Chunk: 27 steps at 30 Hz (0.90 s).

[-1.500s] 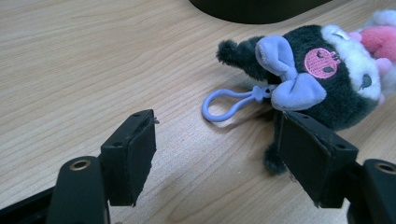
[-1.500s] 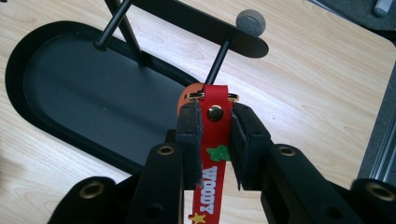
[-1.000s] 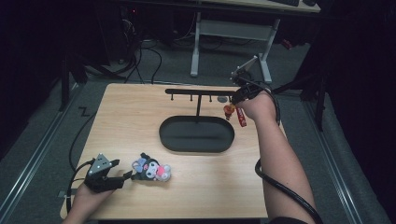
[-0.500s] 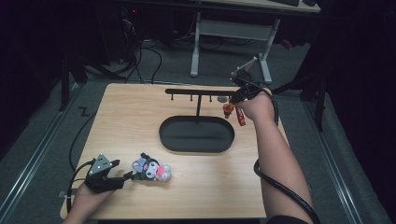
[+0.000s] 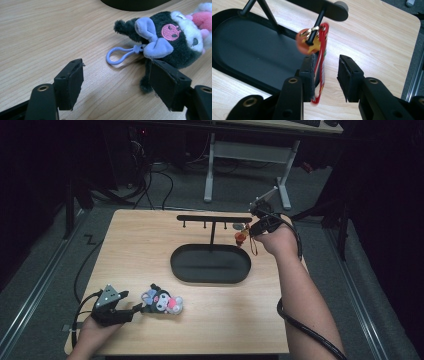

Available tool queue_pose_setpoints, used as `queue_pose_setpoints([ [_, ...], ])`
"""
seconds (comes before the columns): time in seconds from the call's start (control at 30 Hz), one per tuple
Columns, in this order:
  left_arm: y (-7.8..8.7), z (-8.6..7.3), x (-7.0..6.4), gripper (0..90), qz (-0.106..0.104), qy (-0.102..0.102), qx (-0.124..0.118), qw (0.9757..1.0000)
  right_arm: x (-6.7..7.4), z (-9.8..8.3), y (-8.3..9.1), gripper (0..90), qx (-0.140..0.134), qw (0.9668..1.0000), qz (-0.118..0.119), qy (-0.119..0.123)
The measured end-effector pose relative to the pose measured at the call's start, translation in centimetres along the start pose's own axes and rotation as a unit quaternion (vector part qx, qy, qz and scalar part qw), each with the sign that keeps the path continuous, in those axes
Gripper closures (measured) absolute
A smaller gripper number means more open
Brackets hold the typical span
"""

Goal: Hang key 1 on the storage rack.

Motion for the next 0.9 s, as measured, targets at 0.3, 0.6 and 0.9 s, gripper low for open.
queue_pose_setpoints([
  [0.3, -0.3, 0.1, -0.2, 28.3, -0.007, -0.005, 0.001, 1.0, 0.7, -2.5, 0.3, 47.8, -0.012, 0.9997, 0.022, -0.007],
  [0.6, -0.3, 0.4, -0.6, 27.2, -0.01, -0.008, -0.008, 0.9999, 1.4, -6.8, -1.1, 37.8, -0.032, 0.9982, 0.047, -0.02],
  [0.9, -0.5, 0.5, -0.9, 23.9, -0.015, -0.007, -0.014, 0.9998, 3.2, -12.0, -3.5, 36.4, -0.066, 0.9963, 0.054, -0.012],
])
Point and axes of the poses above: each handheld gripper's, and its own axes: y roughly backward along the jaws, z roughly out of its top, x roughly to its left, the point moved 5 cm from there along -y, roughly forward along the jaws, and after that the axes turned 1 degree about -z, right-handed, at the moved point
